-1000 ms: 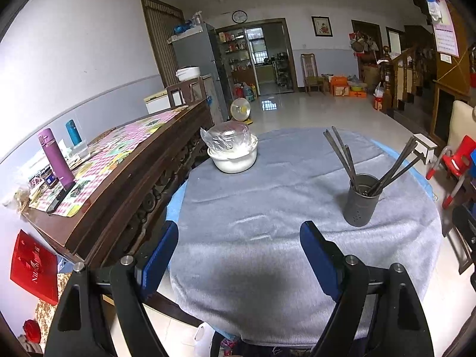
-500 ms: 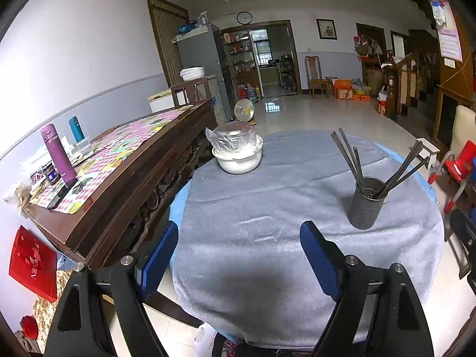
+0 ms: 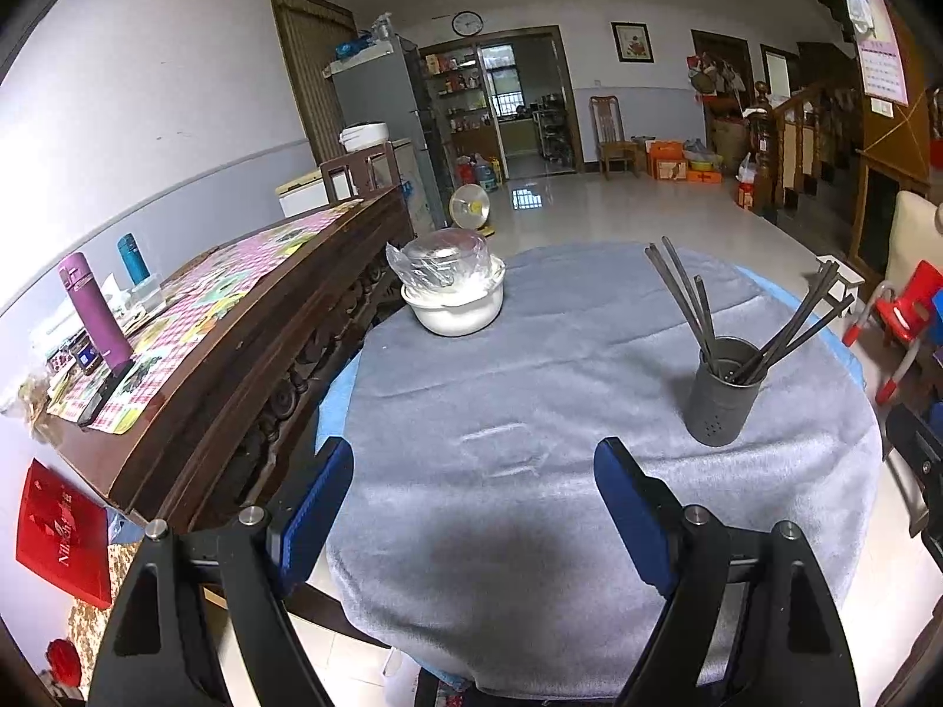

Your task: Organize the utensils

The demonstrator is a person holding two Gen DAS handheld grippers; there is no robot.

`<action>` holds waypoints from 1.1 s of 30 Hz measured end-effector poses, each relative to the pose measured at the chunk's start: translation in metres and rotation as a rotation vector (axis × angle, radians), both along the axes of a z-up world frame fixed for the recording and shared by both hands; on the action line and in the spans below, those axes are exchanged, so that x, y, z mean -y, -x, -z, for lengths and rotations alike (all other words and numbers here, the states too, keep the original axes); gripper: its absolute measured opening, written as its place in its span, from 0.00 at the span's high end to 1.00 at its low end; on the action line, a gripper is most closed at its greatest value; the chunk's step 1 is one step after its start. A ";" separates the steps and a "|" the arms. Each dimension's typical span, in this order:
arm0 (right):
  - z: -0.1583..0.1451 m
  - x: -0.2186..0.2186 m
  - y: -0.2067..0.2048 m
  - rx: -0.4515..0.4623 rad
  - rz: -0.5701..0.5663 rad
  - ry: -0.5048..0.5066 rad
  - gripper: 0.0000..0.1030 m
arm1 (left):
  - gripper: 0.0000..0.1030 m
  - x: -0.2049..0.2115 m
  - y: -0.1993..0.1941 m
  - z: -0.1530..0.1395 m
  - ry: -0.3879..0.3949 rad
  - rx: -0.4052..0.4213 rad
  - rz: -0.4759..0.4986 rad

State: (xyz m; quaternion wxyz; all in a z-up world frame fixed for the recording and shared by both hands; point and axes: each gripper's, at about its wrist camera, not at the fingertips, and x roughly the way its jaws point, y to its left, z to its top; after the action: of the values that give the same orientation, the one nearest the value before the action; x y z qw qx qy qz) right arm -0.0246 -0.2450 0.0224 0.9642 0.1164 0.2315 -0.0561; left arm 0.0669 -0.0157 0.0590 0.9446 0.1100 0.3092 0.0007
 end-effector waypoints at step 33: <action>0.005 0.009 -0.023 -0.022 0.049 0.000 0.24 | 0.18 0.005 -0.020 0.006 0.001 -0.018 0.031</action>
State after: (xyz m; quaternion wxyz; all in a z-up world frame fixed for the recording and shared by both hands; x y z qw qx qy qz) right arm -0.0011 -0.2545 0.0176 0.9600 0.1213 0.2390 -0.0810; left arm 0.0868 -0.0205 0.0533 0.9418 0.1141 0.3157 -0.0152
